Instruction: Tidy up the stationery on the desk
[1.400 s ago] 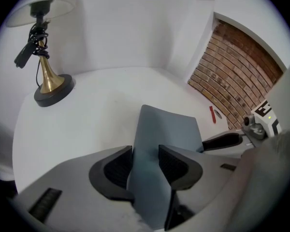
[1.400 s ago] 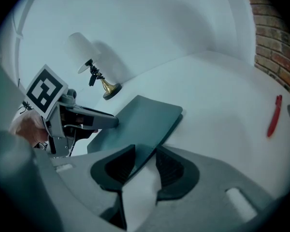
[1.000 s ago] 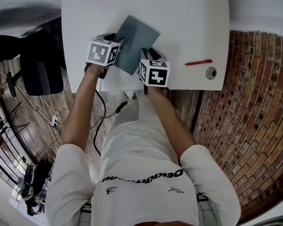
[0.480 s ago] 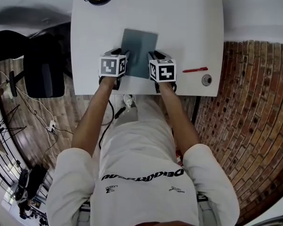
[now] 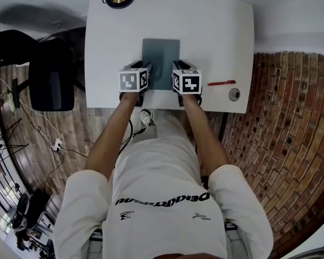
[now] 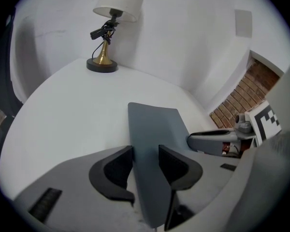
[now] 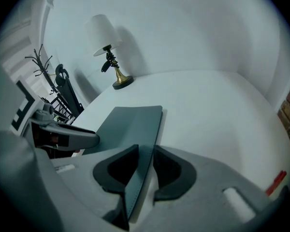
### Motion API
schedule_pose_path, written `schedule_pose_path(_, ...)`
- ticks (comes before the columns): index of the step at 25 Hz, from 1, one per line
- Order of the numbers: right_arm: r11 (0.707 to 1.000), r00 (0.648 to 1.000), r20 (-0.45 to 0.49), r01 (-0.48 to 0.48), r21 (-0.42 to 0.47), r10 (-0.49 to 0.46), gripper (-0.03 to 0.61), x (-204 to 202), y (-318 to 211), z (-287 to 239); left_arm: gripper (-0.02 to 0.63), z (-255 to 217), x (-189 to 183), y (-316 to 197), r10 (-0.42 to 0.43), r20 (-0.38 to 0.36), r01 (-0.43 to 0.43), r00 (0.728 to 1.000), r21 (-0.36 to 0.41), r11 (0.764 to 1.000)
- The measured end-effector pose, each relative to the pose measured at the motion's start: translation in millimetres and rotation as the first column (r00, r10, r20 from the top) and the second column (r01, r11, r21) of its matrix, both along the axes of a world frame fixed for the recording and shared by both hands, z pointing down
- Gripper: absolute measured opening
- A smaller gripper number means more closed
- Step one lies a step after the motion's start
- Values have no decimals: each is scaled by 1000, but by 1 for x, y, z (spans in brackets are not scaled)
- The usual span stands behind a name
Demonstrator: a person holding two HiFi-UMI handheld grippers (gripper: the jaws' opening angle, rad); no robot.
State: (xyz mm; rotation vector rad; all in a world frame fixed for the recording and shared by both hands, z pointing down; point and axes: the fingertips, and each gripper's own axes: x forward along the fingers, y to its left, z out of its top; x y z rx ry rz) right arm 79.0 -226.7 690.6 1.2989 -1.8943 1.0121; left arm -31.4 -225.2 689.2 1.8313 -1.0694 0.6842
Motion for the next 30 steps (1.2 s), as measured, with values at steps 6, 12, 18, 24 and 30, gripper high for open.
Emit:
schedule_pose_path(6,998,998,15,-59,-15,59,84,1,4,-1,167,2,0,1,24,23,-24,999,30,999)
schedule_pose_path(12,994,994,26,-105,-14,105,100,7,5,-2,167,-3,-2,2,24,8,-25,1000,24,999)
schedule_pose_path(18,974,969,106,-227,11,225,100,29,17,-30,133,-29,-10,0,-7,21,6,1000,83,997)
schedule_pose_path(24,917,906,167,-398,17,390,100,78,39,-54,58,-70,-11,9,-21,-6,22,1000,180,983)
schedule_pose_path(30,812,797,174,-582,-32,578,114,141,64,-53,-2,-101,2,38,-22,-56,35,998,241,970)
